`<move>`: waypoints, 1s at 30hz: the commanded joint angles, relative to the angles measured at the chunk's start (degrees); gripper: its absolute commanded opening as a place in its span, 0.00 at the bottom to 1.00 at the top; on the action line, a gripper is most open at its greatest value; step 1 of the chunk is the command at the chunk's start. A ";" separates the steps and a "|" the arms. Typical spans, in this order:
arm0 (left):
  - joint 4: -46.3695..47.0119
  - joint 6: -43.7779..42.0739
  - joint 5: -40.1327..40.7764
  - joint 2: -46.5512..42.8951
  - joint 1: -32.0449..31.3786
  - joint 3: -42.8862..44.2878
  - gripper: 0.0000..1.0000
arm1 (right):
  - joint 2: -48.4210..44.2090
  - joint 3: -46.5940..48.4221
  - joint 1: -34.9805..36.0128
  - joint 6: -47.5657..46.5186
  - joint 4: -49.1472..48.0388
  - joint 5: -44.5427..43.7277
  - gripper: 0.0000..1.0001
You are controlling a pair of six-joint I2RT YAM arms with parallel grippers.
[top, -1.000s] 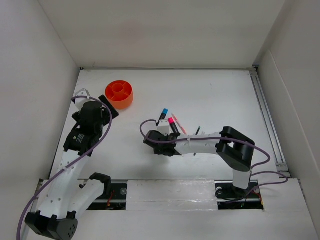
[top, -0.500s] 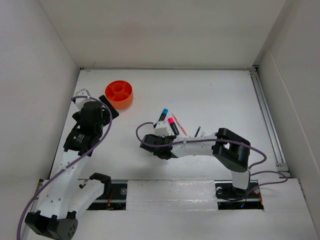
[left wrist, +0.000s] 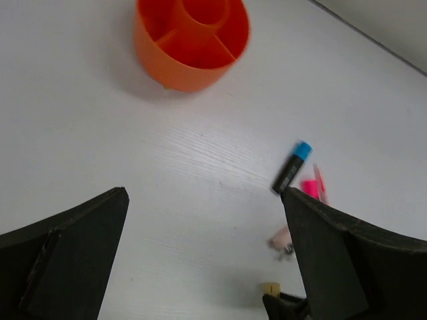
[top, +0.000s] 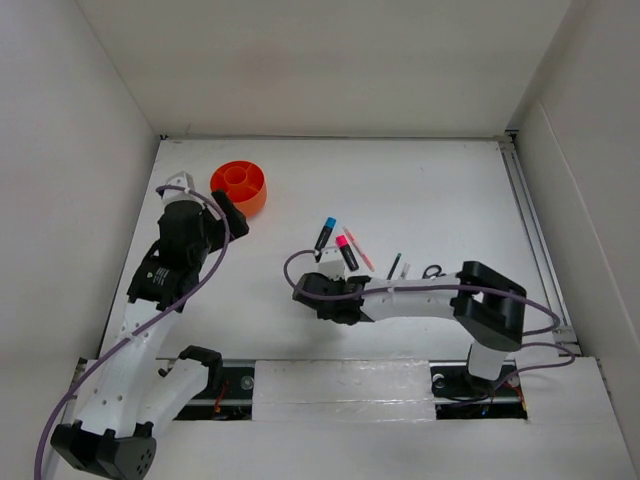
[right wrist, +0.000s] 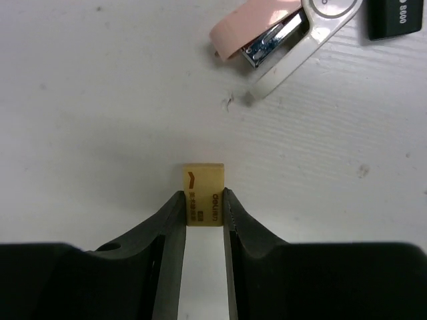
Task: Sort the stationery into containers
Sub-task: Pick up the stationery from the center of the board, then place the stationery in the storage box.
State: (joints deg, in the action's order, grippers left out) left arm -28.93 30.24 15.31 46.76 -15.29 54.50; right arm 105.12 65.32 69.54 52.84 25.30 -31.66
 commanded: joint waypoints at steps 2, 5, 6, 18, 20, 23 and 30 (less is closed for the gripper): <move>8.00 -6.59 -23.71 1.57 0.08 -0.54 1.00 | -12.29 -2.38 1.47 -9.49 -6.39 4.50 0.00; 9.42 -8.79 -36.08 4.65 0.08 -0.54 1.00 | -19.67 -5.19 2.18 -20.29 -14.64 7.21 0.00; 10.03 -9.32 -38.58 5.35 0.08 -0.54 1.00 | -21.26 -6.86 2.18 -22.76 -16.49 8.27 0.00; 14.33 -9.85 -56.96 7.55 -1.31 -2.91 0.99 | -26.02 -6.43 -2.82 -44.75 -29.25 17.77 0.00; 14.34 -9.85 -57.67 7.55 -1.93 -2.91 0.99 | -26.02 -5.91 -3.61 -45.36 -31.18 16.46 0.00; 14.34 -9.85 -58.20 7.55 -2.46 -2.91 0.97 | -24.96 -5.29 -4.15 -47.03 -32.76 15.84 0.00; 14.34 -9.85 -58.73 8.08 -2.46 -2.91 0.91 | -26.11 -7.49 -4.15 -48.97 -40.50 15.05 0.00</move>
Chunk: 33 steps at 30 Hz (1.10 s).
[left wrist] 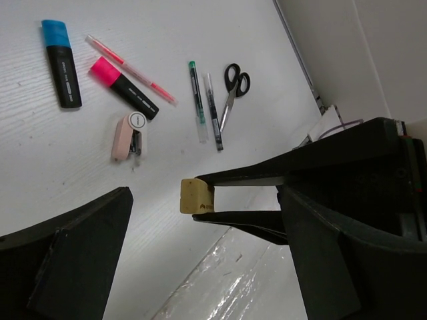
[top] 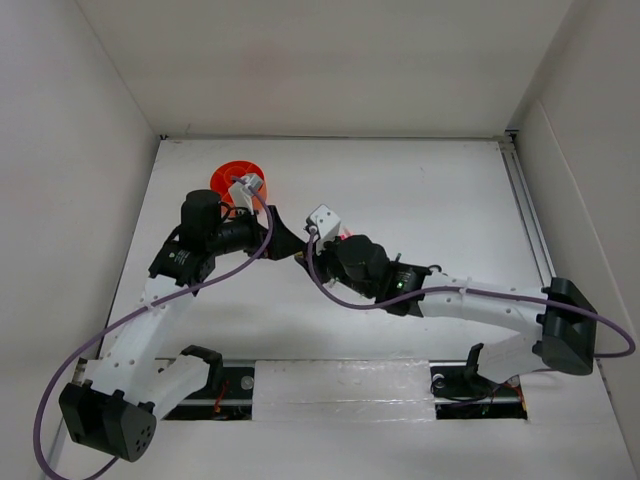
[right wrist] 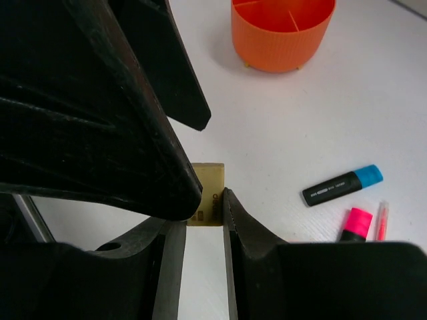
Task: Sort the stationery into containers
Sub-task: Place the stationery in the storage box.
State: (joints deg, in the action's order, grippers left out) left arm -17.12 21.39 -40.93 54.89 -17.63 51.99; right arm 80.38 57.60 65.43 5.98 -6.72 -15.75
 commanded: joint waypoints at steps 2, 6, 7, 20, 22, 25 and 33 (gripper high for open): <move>2.54 -1.00 -2.49 -0.05 -0.13 -0.39 0.88 | -3.29 -1.88 -0.04 -2.64 -10.23 -0.86 0.00; 2.54 -1.00 -2.49 -0.05 -0.13 -0.39 0.86 | -6.28 -4.17 -0.04 -3.78 -13.40 -0.34 0.00; 2.54 -1.00 -2.49 -0.05 -0.13 -0.39 0.84 | -6.29 -4.86 -0.04 -4.39 -14.10 -0.34 0.00; 3.68 -1.00 -6.09 -0.05 -0.13 -0.39 0.70 | -8.23 -6.72 -0.04 -4.92 -16.75 6.34 0.00; 3.68 -1.00 -6.09 -0.05 -0.13 -0.39 0.70 | -8.22 -6.72 -0.04 -4.92 -17.27 7.21 0.00; 4.20 -1.00 -6.62 -0.05 -0.13 -0.39 0.67 | -8.22 -6.19 -0.04 -4.92 -17.27 7.84 0.00; 4.73 -1.00 -8.38 -0.05 -0.13 -0.39 0.46 | -7.08 -6.19 0.49 -5.97 -18.33 6.43 0.00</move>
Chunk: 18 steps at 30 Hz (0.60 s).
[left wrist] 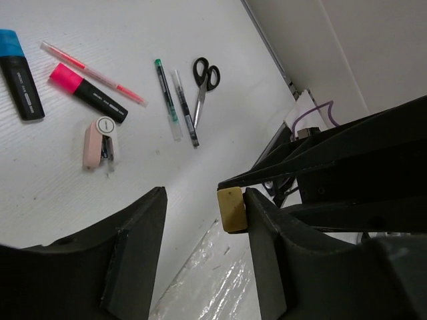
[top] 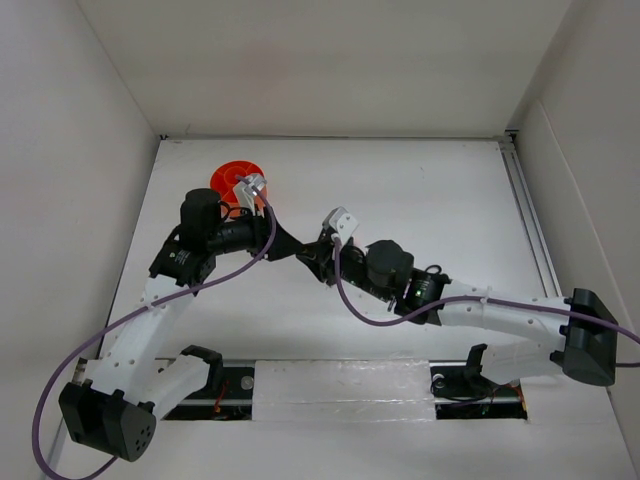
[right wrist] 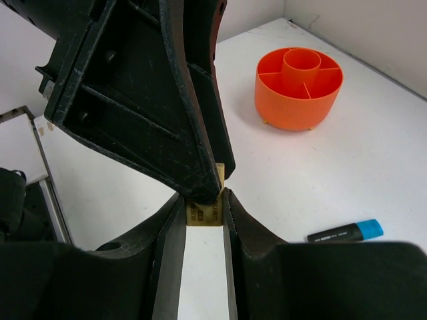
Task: Sort the stationery into containers
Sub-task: Place the stationery in the storage box.
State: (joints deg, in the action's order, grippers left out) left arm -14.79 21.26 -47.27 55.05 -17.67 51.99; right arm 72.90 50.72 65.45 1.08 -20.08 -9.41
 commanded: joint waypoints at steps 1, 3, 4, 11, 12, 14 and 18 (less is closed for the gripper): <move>2.39 -0.87 -2.04 -0.20 -0.08 -0.39 0.44 | 0.40 0.70 0.47 -1.08 -4.97 -0.43 0.00; 2.39 -0.87 -1.25 -0.20 -0.08 -0.39 0.44 | 1.01 1.22 0.47 -1.08 -4.97 -0.43 0.00; 2.39 -0.87 -0.55 0.32 -0.08 -0.39 0.42 | 1.53 1.22 0.47 -1.08 -4.97 -0.43 0.00; 2.39 -0.87 -0.55 0.94 -0.08 -0.39 0.34 | 3.82 2.27 0.47 -1.08 -6.73 -0.43 0.00; 2.39 -0.87 -0.55 0.94 -0.08 -0.39 0.33 | 4.43 2.28 0.47 -1.08 -6.73 -1.13 0.00; 1.87 -0.87 -0.55 1.46 -0.08 -0.39 0.28 | 4.96 2.89 0.99 -1.60 -7.25 -1.66 0.00; 1.87 -0.87 -0.55 1.99 -0.08 -0.39 0.27 | 5.58 2.89 0.99 -1.61 -7.79 -4.47 0.00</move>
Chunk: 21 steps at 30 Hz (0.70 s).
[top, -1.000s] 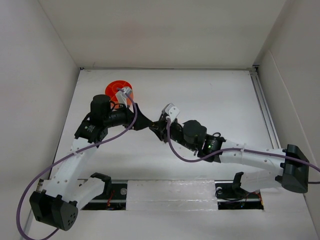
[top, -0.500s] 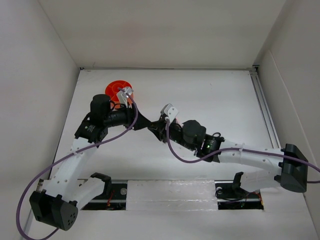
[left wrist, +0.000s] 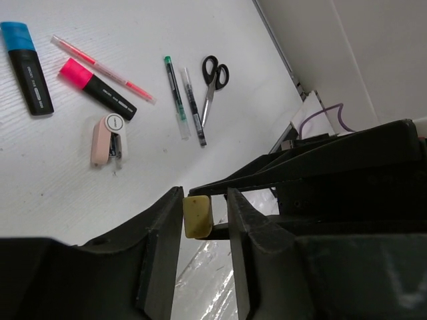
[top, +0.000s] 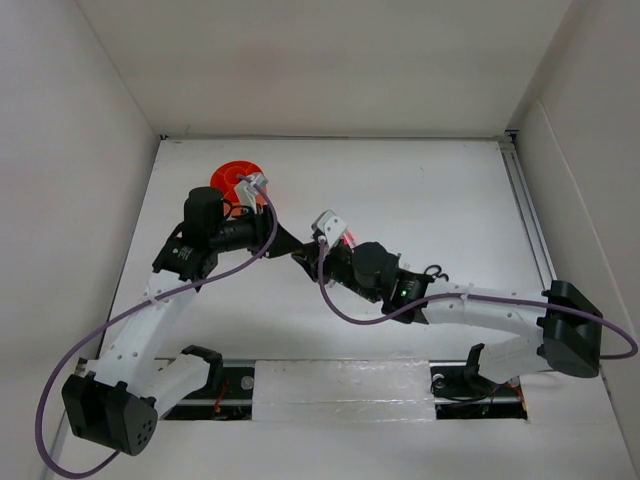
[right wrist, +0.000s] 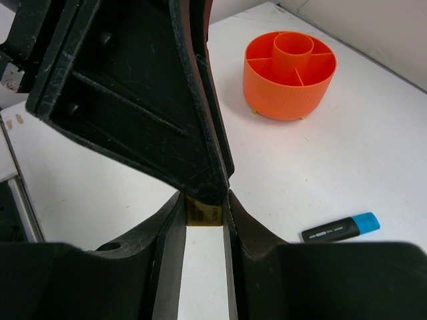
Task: Sort the stationery into containers
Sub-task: Place the stationery in the storage box.
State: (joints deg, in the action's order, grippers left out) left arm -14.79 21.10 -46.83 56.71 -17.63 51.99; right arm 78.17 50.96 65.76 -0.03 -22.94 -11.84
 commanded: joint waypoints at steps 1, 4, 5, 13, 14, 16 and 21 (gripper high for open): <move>1.87 -0.19 -0.98 0.33 -0.13 -0.39 0.30 | 0.31 2.65 0.69 -0.49 -5.53 -2.57 0.00; 1.87 -0.18 -0.98 0.33 -0.13 -0.39 0.39 | 0.31 2.65 0.69 -1.02 -5.54 -3.10 0.00; 1.87 -0.18 -0.98 0.33 -0.13 -0.39 0.39 | 0.31 2.65 0.69 -1.02 -5.54 -3.11 0.00; 1.87 -0.18 -0.98 0.33 -0.13 -0.39 0.30 | 0.31 2.65 0.69 -1.55 -6.07 -4.25 0.00; 1.87 -0.18 -0.98 0.33 -0.13 -0.39 0.28 | 0.31 2.65 0.69 -1.55 -6.07 -4.25 0.00; 1.87 -0.18 -0.98 0.33 -0.13 -0.39 0.22 | 0.31 2.65 0.69 -1.55 -6.07 -4.77 0.00; 1.87 -0.18 -0.98 0.33 -0.13 -0.39 0.12 | 0.84 2.65 0.69 -1.55 -6.59 -5.30 0.00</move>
State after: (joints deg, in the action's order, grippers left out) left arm -14.66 21.50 -46.46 57.30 -17.63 51.99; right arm 78.48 50.96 66.08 -0.91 -24.71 -15.86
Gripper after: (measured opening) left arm 0.140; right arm 0.306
